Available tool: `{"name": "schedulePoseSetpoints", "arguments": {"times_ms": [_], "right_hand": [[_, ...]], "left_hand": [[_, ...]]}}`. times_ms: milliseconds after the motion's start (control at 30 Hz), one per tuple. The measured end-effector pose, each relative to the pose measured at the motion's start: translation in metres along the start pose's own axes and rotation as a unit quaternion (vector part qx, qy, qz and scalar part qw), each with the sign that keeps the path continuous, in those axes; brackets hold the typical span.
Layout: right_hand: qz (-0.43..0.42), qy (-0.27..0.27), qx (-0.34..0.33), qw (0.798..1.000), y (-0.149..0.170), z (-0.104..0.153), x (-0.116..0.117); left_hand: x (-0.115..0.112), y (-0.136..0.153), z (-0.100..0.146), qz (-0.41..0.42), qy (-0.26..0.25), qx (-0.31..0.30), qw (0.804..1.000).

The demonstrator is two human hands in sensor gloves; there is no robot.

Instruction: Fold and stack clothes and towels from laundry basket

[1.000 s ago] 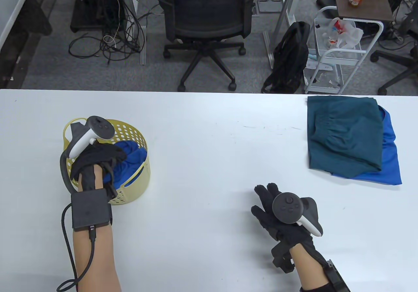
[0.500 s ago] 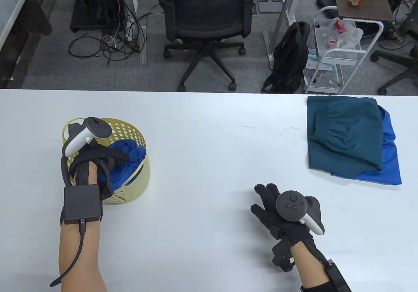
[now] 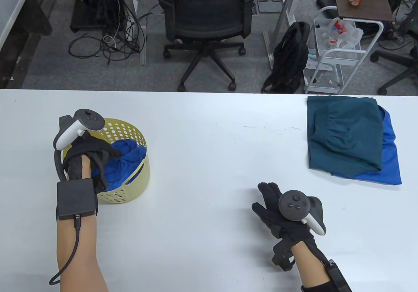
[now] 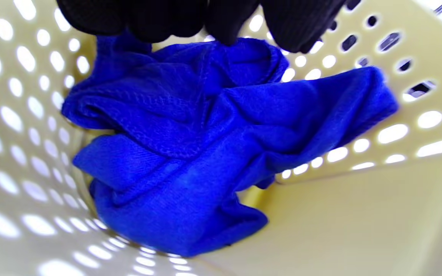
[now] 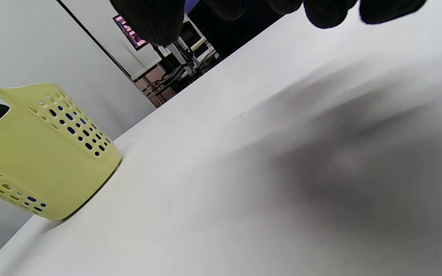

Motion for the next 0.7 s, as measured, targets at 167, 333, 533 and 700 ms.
{"name": "schedulePoseSetpoints", "arguments": {"times_ms": [167,333,533,700], "right_hand": [[-0.002,-0.003,-0.007,1.000,-0.002,0.000,0.001],[-0.009,0.003,-0.005,1.000,0.001,-0.002,-0.002],[-0.010,0.006,-0.004,1.000,0.002,-0.002,-0.002],[-0.007,0.008,-0.014,1.000,-0.002,-0.001,-0.002]], "left_hand": [[-0.016,0.000,-0.031,-0.022,0.087,0.022,0.996],[-0.011,0.007,-0.030,-0.012,0.072,0.005,0.997],[0.002,0.013,-0.003,0.027,0.018,-0.036,0.999],[0.019,0.013,0.029,0.066,-0.145,-0.066,0.985]]}}
Point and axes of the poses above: the tracker on the back of each hand, its own y axis roughly to the little-finger side, its own z axis roughly from the fingertips to the wrist, x = y × z, the point moved 1 cm from there along -z, roughly from the wrist to the fingertips, and after that the axes turned 5 degrees about -z, right-handed, at the moved point
